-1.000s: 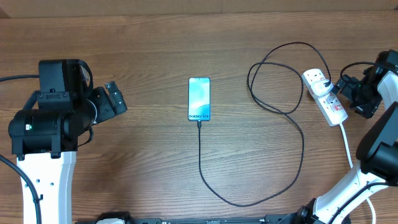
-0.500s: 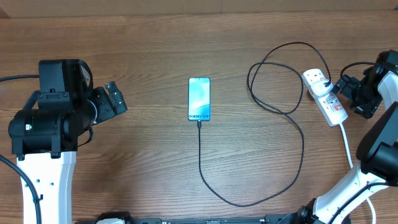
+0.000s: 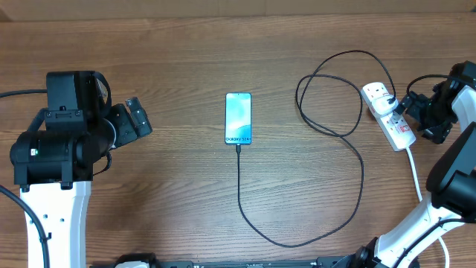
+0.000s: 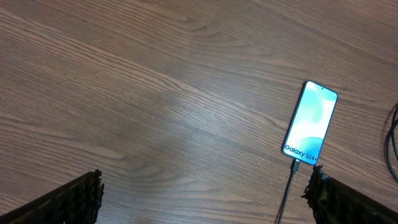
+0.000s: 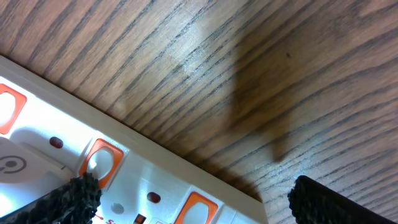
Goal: Plug charger to phone and switch on socket
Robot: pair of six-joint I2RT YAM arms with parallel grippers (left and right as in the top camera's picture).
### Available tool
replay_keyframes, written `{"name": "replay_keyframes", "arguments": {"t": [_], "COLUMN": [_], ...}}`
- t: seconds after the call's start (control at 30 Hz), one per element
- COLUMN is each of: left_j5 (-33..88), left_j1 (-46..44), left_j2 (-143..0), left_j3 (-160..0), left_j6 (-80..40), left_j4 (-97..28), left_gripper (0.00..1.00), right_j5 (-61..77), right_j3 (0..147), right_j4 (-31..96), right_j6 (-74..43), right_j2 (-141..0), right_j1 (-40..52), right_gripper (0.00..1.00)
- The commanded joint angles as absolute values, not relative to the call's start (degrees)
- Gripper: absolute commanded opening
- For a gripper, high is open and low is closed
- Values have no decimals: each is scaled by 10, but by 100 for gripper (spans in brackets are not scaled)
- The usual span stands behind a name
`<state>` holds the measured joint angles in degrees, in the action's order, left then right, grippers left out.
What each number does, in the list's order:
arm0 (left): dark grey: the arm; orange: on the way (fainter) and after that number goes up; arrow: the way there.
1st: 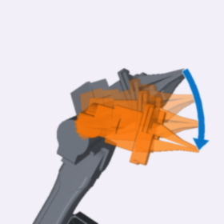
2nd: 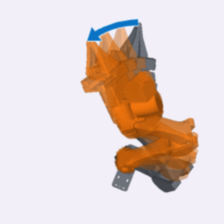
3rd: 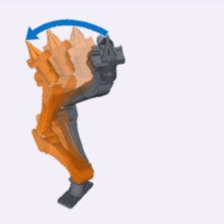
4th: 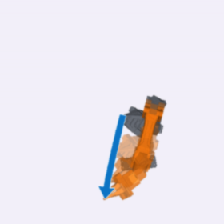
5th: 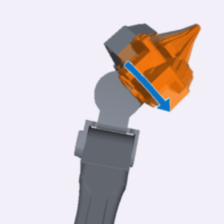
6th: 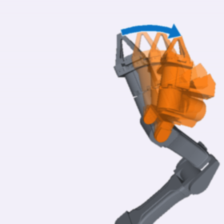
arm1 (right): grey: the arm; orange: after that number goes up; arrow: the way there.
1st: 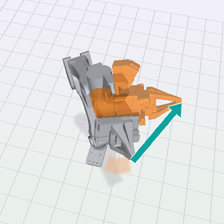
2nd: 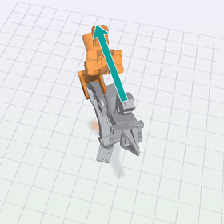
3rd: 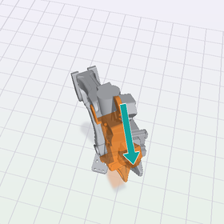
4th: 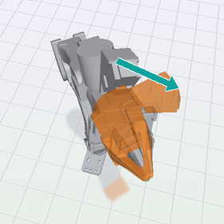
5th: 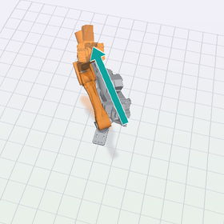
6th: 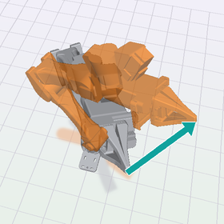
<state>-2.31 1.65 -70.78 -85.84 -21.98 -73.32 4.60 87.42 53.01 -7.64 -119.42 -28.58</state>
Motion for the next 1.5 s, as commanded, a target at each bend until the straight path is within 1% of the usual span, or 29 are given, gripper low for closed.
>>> {"name": "replay_keyframes", "arguments": {"t": [0.0,0.23,0.5,1.47], "left_j5": [-19,-19,-19,-19], "left_j1": [19,19,19,19], "left_j2": [-710,-710,-710,-710], "left_j3": [-861,-861,-861,-861], "left_j6": [-210,-210,-210,-210], "left_j4": [-735,-735,-735,-735], "left_gripper": [100,100,99,100], "right_j5": [61,69,79,78], "right_j3": [860,886,889,857], "right_j4": [520,517,520,495], "right_j6": [-76,-126,-108,-106], "right_j2": [-1197,-1197,-1197,-1197], "right_j1": [-280,-310,-314,-302], "right_gripper": [100,100,100,100]}}
